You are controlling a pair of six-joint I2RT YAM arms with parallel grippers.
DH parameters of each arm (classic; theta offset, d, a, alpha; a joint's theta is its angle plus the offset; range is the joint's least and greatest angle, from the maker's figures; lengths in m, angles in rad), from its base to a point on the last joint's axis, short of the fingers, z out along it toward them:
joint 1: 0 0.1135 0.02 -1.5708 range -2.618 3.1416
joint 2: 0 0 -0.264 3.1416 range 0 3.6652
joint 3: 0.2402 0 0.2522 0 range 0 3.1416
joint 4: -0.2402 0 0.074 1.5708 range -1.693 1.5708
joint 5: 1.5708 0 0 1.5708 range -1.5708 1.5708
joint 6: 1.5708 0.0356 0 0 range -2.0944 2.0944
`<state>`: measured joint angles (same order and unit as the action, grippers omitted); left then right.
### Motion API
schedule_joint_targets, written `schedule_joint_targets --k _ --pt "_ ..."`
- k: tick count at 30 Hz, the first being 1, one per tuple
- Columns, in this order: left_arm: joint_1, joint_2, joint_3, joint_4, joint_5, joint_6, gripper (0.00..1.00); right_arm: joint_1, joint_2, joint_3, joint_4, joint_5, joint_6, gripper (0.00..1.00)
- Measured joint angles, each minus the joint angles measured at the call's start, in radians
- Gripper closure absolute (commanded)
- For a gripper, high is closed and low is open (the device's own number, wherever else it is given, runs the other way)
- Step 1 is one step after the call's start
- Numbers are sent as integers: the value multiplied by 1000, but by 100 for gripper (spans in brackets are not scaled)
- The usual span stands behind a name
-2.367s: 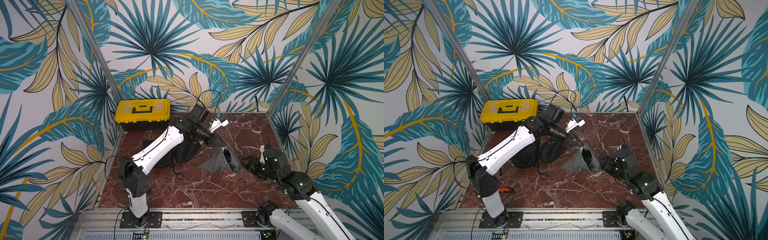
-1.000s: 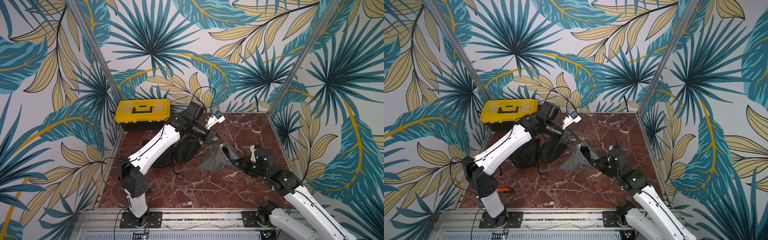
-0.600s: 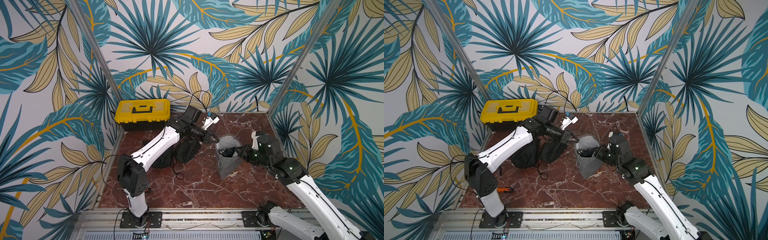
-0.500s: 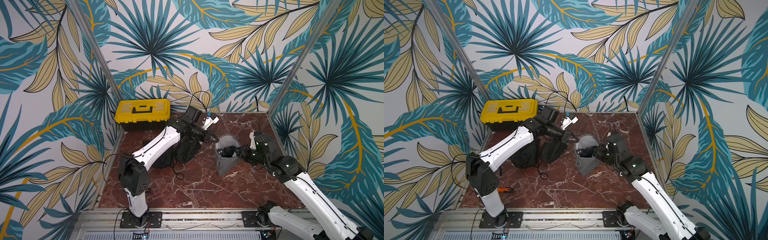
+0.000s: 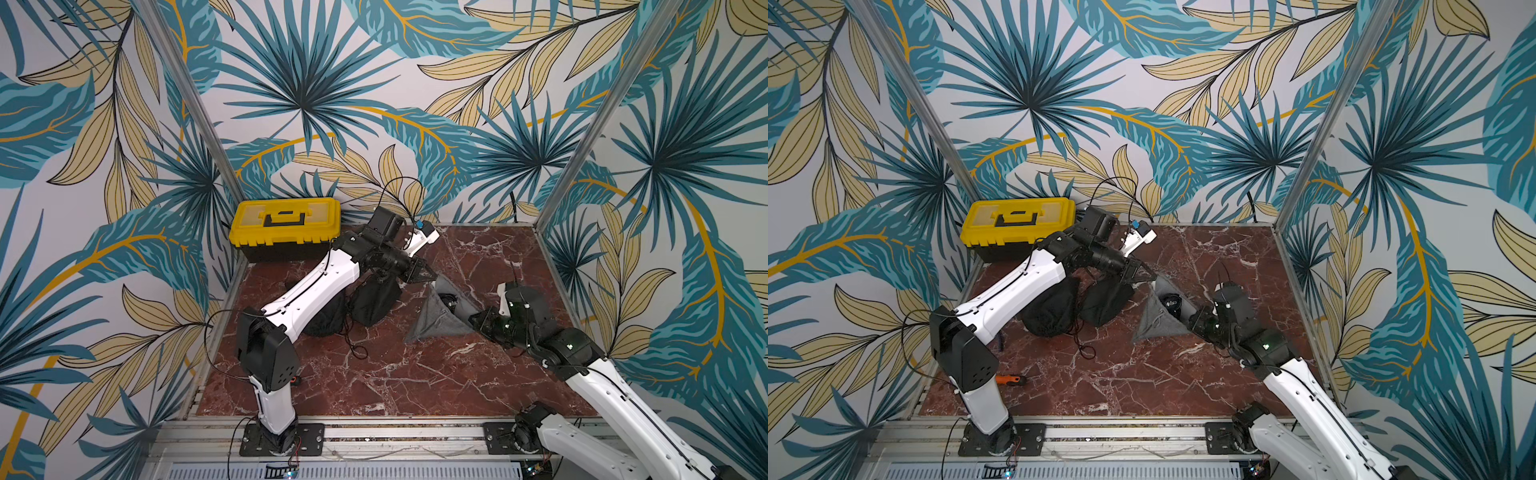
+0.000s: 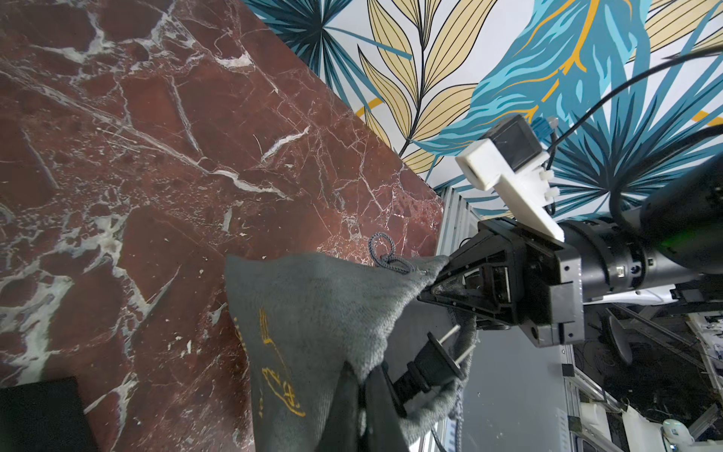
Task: Pack away hair dryers
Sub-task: Adjust the drawstring bag.
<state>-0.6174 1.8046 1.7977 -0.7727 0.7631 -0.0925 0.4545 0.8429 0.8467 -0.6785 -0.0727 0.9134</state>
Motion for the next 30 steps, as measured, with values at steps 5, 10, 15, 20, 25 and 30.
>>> schedule_joint_targets --k 5,10,15,20,25,30 --pt "-1 3 -31 2 -12 28 100 0 -4 -47 39 -27 19 100" --pt "-1 27 -36 -2 -51 33 100 0 -10 -27 35 -34 21 96" --pt "0 71 -35 0 -113 12 100 0 18 63 22 -35 13 97" --pt "0 126 -35 -5 -152 3 100 0 80 86 16 -32 2 99" --pt "2 116 -13 -17 -179 26 100 0 87 65 15 -29 2 99" --pt "-3 80 46 -66 -227 57 100 0 60 49 18 -26 3 98"
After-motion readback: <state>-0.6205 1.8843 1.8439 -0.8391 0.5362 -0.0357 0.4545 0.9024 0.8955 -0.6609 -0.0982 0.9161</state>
